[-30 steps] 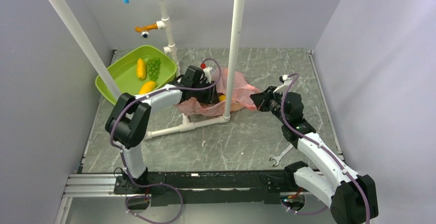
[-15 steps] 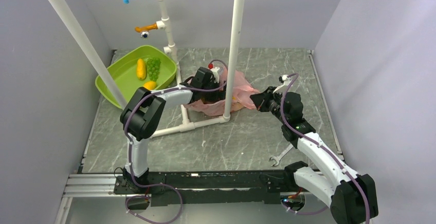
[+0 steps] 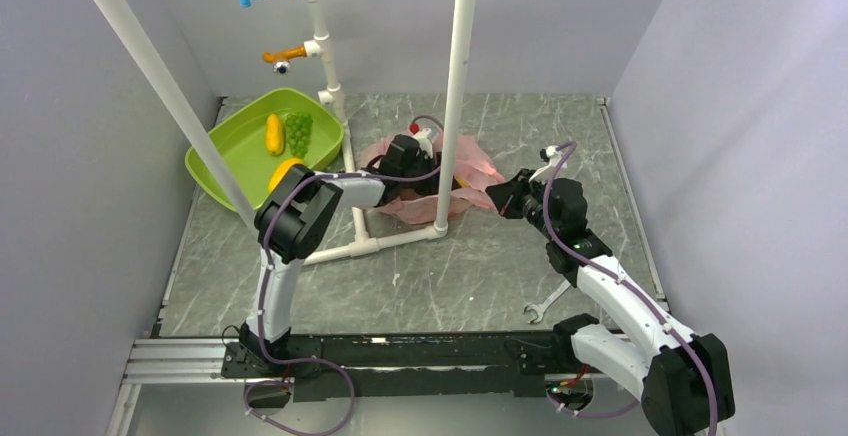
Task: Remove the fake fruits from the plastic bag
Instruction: Take out the fake fruit from the plastic bag.
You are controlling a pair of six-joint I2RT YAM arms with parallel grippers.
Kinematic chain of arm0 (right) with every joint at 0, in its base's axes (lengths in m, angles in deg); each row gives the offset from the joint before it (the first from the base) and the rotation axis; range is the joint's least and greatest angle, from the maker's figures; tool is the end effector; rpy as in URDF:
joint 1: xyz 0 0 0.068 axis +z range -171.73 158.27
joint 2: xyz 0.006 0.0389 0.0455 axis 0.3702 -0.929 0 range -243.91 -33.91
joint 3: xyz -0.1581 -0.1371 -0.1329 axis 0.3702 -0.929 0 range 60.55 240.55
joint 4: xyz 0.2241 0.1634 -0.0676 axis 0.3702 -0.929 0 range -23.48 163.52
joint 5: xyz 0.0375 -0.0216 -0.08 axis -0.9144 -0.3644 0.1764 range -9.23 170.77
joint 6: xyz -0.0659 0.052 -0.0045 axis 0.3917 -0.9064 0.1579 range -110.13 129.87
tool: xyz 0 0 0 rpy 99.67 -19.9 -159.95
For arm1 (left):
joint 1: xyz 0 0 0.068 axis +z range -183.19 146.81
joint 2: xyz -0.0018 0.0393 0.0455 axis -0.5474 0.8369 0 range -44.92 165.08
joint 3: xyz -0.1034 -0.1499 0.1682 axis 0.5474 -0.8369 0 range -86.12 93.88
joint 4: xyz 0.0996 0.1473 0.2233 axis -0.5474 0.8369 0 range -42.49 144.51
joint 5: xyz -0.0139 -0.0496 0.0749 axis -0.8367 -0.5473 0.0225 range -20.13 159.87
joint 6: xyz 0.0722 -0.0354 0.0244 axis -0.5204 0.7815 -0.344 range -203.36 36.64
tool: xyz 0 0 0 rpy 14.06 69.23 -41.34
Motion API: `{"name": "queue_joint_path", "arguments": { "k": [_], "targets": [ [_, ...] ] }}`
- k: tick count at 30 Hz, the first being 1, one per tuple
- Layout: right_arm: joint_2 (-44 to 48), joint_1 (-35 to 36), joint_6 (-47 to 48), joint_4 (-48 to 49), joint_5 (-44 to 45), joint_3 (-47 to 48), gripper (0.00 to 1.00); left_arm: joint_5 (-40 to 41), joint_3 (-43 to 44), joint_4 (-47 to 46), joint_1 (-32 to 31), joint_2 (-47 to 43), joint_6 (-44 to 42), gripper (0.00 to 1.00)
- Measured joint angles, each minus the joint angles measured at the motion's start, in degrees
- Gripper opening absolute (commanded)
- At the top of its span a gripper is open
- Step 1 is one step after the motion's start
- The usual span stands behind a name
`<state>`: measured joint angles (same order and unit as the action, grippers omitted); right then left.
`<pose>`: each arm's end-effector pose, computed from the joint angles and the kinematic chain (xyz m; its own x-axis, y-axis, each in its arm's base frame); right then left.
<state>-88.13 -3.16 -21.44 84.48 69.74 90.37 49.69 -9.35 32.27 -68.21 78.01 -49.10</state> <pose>0.2743 0.1070 0.2156 -0.4423 0.3896 -0.8078 -0.3032 0.7828 0.5435 0.3972 -0.3095 0.0863 -0.7875 -0.0934 -0.6092 0.4086 0.6609 -0.6294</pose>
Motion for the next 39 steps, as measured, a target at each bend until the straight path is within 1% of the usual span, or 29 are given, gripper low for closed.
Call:
{"name": "queue_joint_path", "arguments": {
  "k": [5, 6, 7, 9, 11, 16, 20, 28, 29, 30, 31, 36, 39],
  "targets": [
    [0.1, 0.0, 0.3, -0.5, 0.0, 0.0, 0.00, -1.8, -2.7, -5.0, 0.5, 0.1, 1.5, 0.35],
    [0.2, 0.0, 0.3, -0.6, 0.0, 0.0, 0.00, -2.1, -3.5, -5.5, 0.7, -0.3, 1.6, 0.31],
    [0.2, 0.0, 0.3, -0.6, 0.0, 0.0, 0.00, -2.4, -4.3, -5.7, 0.9, -0.9, 1.5, 0.26],
    [0.2, 0.0, 0.3, -0.6, 0.0, 0.0, 0.00, -2.5, -6.5, -5.1, 1.4, -2.7, 1.3, 0.21],
    [0.2, 0.0, 0.3, -0.6, 0.0, 0.0, 0.00, -2.7, -7.8, -3.4, 2.0, -4.3, 0.8, 0.13],
    [0.2, 0.0, 0.3, -0.6, 0.0, 0.0, 0.00, -4.1, -10.6, 3.1, 3.9, -10.0, -1.6, 0.13],
    [0.2, 0.0, 0.3, -0.6, 0.1, 0.0, 0.00, -6.6, -10.9, 7.8, 4.9, -15.0, -3.7, 0.12],
    [-0.2, 0.0, 0.5, -0.3, 0.3, 0.0, 0.00, -13.9, -15.3, 11.4, 6.0, -26.2, -5.8, 0.08],
    [-0.5, 0.0, 0.5, -0.3, 0.3, 0.0, 0.00, -14.7, -15.5, 12.0, 6.3, -27.1, -6.1, 0.06],
    [-0.7, 0.0, 0.5, -0.3, 0.3, 0.0, 0.00, -15.3, -15.6, 12.9, 6.6, -27.9, -6.4, 0.00],
    [-0.9, 0.0, 0.5, -0.3, 0.3, 0.0, 0.00, -15.8, -15.6, 13.7, 6.8, -28.7, -6.8, 0.00],
    [-1.4, 0.0, 0.5, -0.2, 0.3, 0.0, 0.00, -14.9, -14.9, 21.5, 8.3, -33.6, -10.1, 0.00],
    [-1.6, 0.0, 0.5, -0.2, 0.3, 0.0, 0.00, -12.2, -11.9, 27.3, 9.4, -36.4, -12.5, 0.00]
  ]
}}
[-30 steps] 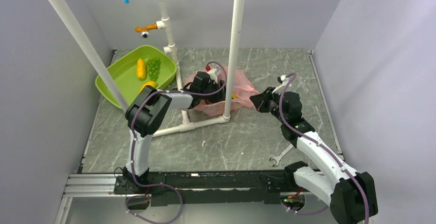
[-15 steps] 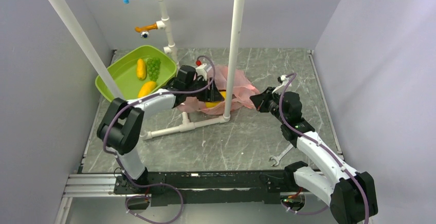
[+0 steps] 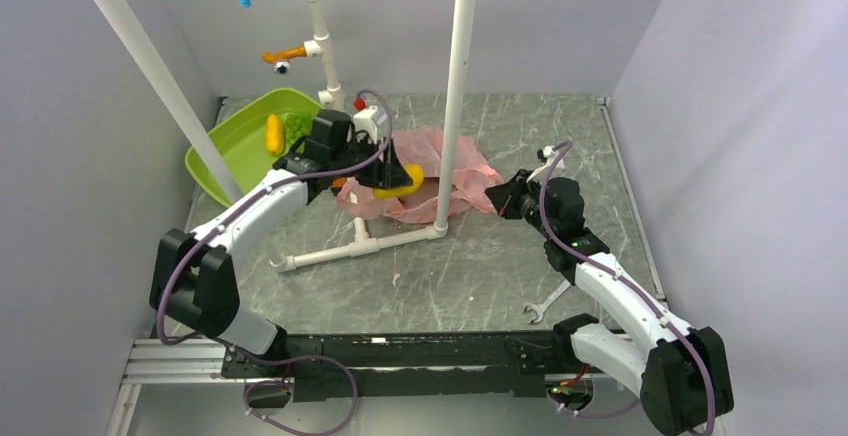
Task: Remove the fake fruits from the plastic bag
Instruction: Take out the fake fruit from the plastic bag, then place the fake fruit in the bin.
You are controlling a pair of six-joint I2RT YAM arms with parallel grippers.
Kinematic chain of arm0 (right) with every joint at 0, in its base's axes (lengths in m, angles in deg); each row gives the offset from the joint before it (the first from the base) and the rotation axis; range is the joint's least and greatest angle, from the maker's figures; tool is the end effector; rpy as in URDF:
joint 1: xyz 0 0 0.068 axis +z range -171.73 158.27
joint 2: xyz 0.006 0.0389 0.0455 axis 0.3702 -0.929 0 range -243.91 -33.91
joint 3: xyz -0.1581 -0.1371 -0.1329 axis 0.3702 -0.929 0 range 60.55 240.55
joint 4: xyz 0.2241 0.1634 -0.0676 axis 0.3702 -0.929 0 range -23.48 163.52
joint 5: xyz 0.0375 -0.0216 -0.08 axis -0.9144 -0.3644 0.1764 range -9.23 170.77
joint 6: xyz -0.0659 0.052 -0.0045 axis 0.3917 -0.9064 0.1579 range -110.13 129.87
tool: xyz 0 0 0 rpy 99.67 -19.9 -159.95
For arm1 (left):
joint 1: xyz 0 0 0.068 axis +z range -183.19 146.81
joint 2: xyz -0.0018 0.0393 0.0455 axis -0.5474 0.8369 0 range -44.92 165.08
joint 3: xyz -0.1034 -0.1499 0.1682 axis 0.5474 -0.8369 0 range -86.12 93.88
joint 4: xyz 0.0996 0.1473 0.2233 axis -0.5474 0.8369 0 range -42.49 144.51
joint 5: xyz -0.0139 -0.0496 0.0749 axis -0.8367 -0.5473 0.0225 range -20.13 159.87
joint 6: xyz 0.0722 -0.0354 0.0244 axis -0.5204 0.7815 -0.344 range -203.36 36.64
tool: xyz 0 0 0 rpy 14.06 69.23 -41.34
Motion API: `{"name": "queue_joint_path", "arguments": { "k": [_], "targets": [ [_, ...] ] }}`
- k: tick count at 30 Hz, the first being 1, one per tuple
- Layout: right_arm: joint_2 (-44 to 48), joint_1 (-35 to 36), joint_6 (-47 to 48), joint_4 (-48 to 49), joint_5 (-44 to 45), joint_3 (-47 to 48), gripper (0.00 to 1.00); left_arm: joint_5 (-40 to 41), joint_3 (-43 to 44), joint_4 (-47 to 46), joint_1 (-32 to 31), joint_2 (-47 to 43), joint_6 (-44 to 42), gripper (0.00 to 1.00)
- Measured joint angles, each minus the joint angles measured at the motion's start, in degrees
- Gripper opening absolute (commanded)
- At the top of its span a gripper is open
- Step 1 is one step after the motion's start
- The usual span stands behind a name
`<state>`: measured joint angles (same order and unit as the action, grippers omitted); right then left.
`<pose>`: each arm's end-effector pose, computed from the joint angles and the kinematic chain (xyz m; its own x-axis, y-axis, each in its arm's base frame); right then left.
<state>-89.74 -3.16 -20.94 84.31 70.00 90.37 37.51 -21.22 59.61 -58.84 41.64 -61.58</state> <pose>0.2770 0.1075 0.2075 -0.4615 0.3758 -0.8036 -0.2879 0.7933 0.5364 0.3367 -0.2056 0.2314 -0.7497 0.0124 -0.6617 0.5262 0.6175 -0.5847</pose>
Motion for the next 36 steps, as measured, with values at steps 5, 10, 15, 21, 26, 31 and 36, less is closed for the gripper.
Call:
{"name": "queue_joint_path", "arguments": {
  "k": [5, 10, 15, 21, 26, 31, 36],
  "targets": [
    [-0.1, 0.0, 0.3, 0.0, 0.0, 0.0, 0.00, 8.5, 4.1, 5.7, 2.3, -4.3, -2.5, 0.00],
    [-0.1, 0.0, 0.4, 0.0, 0.0, 0.0, 0.00, 24.3, 4.1, 7.7, 4.2, -8.4, -0.9, 0.00],
    [-0.1, -0.1, 0.4, 0.0, 0.0, 0.0, 0.00, 41.0, 5.4, 10.1, 4.6, -5.2, 0.6, 0.00],
    [0.0, -0.1, 0.4, 0.0, 0.0, 0.0, 0.00, 55.2, 11.6, 13.6, 5.5, 7.0, 0.8, 0.00],
    [1.0, -0.1, 0.4, -0.2, 0.0, 0.0, 0.00, 59.9, 14.0, 15.1, 8.4, 12.2, 1.8, 0.05],
    [1.8, -0.1, 0.4, -0.2, 0.0, 0.0, 0.00, 65.1, 16.1, 16.9, 12.0, 12.7, 2.6, 0.39],
    [1.8, -0.1, 0.4, -0.2, 0.0, 0.0, 0.00, 71.0, 19.0, 17.8, 16.4, 12.8, 3.0, 0.99]
  ]
}}
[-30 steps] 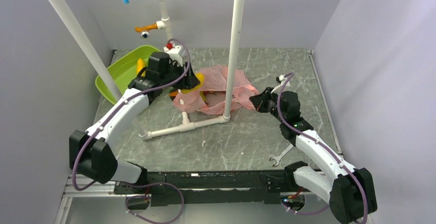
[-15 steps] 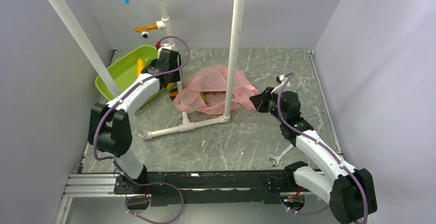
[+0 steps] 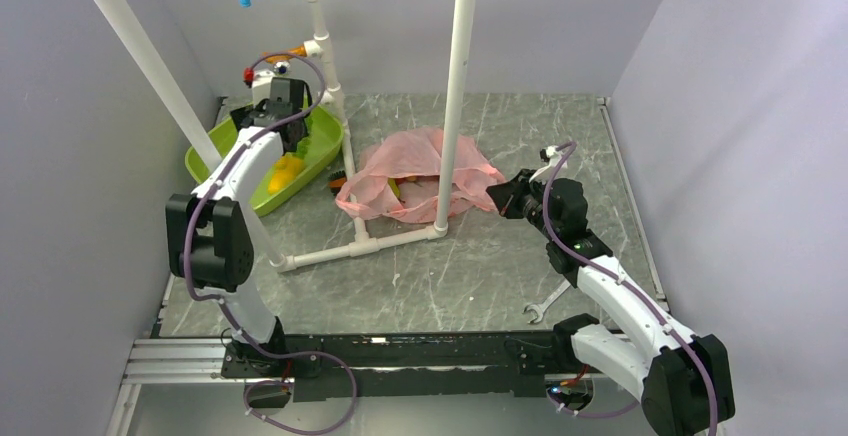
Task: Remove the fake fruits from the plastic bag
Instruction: Place the fake fruit in the bin.
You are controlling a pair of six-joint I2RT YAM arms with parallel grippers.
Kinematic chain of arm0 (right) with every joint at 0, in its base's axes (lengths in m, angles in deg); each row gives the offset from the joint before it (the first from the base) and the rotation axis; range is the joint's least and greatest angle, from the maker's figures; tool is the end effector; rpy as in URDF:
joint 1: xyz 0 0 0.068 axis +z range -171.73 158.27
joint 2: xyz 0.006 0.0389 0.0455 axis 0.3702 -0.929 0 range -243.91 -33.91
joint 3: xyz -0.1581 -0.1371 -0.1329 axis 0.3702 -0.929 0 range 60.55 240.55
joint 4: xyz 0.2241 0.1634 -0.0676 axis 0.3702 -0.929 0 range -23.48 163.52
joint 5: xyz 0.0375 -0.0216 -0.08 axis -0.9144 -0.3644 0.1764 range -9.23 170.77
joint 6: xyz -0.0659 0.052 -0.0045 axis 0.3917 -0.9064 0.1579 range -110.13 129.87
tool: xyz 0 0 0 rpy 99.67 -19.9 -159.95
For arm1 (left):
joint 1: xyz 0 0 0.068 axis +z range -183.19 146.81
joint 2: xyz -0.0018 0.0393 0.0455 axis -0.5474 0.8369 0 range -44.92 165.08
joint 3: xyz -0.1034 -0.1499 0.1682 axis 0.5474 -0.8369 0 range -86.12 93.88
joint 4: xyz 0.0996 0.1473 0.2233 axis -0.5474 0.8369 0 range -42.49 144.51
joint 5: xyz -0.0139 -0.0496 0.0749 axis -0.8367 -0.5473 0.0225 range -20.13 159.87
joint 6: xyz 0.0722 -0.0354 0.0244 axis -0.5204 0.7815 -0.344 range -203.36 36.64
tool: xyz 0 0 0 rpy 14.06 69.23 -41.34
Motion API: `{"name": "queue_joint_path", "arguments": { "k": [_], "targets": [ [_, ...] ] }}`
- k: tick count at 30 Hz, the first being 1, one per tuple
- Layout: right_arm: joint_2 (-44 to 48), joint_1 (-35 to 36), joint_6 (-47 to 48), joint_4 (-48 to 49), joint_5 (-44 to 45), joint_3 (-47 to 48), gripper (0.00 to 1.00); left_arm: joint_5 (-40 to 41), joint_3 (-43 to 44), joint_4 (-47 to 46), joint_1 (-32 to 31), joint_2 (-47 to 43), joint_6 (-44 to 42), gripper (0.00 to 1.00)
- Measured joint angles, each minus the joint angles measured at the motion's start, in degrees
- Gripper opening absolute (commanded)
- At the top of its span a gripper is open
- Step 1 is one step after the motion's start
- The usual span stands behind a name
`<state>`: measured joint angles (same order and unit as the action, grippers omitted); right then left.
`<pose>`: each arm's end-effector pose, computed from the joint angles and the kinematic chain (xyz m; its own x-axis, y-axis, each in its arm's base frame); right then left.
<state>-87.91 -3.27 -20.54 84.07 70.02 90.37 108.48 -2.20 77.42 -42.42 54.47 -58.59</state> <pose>0.2741 0.1059 0.2157 -0.4372 0.3784 -0.8159 -0.3033 0.7920 0.5299 0.4298 -0.0234 0.2405 -0.5092 -0.2489 -0.8239 -0.5734 0.8120 0.1090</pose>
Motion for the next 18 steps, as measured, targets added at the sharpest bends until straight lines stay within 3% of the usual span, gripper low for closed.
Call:
{"name": "queue_joint_path", "arguments": {
  "k": [4, 7, 13, 18],
  "targets": [
    [0.0, 0.0, 0.0, 0.0, 0.0, 0.0, 0.00, 1.5, 0.3, 0.7, 2.0, 0.0, -0.1, 0.99],
    [0.0, 0.0, 0.1, 0.0, 0.0, 0.0, 0.00, -1.6, 0.0, 1.0, 1.8, -0.2, -0.3, 0.96],
    [-0.1, 0.0, 0.3, 0.0, 0.0, 0.0, 0.00, -21.6, -5.1, 0.3, 1.5, -5.0, -2.1, 0.85],
    [-0.7, 0.0, 0.3, 0.0, 0.0, 0.0, 0.00, -43.8, -12.0, -5.5, 0.8, -12.3, -2.9, 0.77]
  ]
}}
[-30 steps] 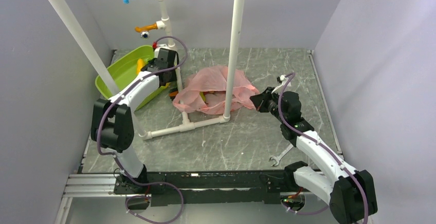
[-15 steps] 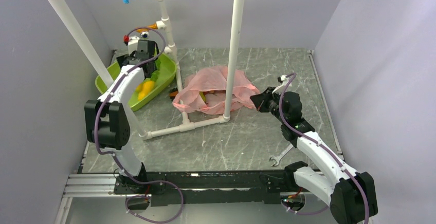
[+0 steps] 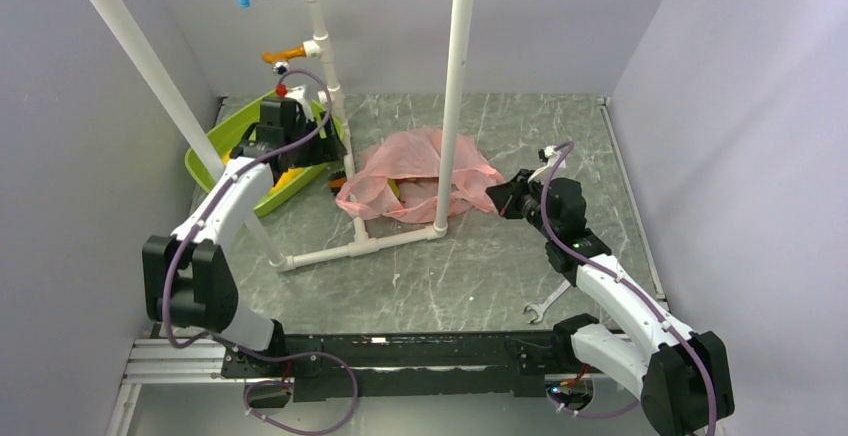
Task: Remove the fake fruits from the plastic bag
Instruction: Place the fake fruit in the bin, then adjust the plastic bag at the center of the board.
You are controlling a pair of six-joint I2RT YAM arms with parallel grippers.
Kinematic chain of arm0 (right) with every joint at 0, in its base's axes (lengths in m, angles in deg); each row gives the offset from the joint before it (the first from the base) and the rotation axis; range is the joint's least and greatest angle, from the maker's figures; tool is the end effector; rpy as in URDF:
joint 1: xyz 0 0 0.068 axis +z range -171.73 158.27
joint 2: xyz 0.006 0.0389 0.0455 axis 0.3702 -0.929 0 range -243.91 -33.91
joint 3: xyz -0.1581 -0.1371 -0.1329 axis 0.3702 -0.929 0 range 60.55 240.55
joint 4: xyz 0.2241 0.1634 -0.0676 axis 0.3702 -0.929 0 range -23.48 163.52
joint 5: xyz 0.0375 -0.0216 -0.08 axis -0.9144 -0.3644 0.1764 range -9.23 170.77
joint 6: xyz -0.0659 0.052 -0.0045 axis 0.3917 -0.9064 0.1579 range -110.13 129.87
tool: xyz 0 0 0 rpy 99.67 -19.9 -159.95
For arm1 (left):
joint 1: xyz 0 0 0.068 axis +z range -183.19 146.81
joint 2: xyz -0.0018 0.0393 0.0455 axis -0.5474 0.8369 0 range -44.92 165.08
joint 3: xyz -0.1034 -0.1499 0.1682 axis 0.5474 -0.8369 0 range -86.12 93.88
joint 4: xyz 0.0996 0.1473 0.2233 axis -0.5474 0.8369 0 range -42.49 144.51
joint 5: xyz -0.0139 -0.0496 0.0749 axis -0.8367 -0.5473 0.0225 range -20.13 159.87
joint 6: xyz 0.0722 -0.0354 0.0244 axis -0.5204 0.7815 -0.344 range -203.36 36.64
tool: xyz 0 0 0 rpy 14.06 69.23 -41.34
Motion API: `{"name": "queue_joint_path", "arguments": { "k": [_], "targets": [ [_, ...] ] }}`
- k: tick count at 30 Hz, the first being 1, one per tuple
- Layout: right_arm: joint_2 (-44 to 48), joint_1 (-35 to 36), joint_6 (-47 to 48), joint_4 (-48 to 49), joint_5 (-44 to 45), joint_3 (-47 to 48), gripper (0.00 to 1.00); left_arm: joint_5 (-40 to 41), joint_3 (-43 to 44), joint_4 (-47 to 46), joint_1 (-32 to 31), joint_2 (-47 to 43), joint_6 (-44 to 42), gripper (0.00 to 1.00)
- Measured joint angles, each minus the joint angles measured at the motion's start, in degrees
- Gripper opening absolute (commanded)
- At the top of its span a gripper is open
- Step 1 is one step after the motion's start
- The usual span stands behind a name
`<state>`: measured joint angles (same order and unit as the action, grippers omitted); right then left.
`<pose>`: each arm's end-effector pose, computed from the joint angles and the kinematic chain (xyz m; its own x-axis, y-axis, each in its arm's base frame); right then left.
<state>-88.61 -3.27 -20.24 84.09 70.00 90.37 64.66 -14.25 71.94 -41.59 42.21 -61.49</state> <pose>0.2753 0.1063 0.2124 -0.4450 0.3711 -0.8150 -0.2999 0.7958 0.5261 0.3930 -0.0649 0.2439 -0.6663 -0.2766 -0.6925 -0.0362 0.9396 -0.3404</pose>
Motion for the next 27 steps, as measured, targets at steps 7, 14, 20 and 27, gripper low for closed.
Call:
{"name": "queue_joint_path", "arguments": {
  "k": [7, 14, 20, 27],
  "targets": [
    [-0.7, 0.0, 0.0, 0.0, 0.0, 0.0, 0.00, -16.9, -8.8, -9.7, -10.4, -9.8, -1.6, 0.70],
    [-0.8, 0.0, 0.0, 0.0, -0.2, 0.0, 0.00, -18.6, -9.5, -16.0, -22.2, -7.9, -1.0, 0.51],
    [0.1, 0.0, 0.0, -0.3, -0.2, 0.0, 0.00, -15.4, -7.1, -15.7, -22.4, 4.6, 2.6, 0.45],
    [0.8, 0.0, 0.1, -0.3, 0.0, 0.0, 0.00, -12.4, -8.3, -18.4, -25.2, 12.7, 5.2, 0.43]
  ]
}}
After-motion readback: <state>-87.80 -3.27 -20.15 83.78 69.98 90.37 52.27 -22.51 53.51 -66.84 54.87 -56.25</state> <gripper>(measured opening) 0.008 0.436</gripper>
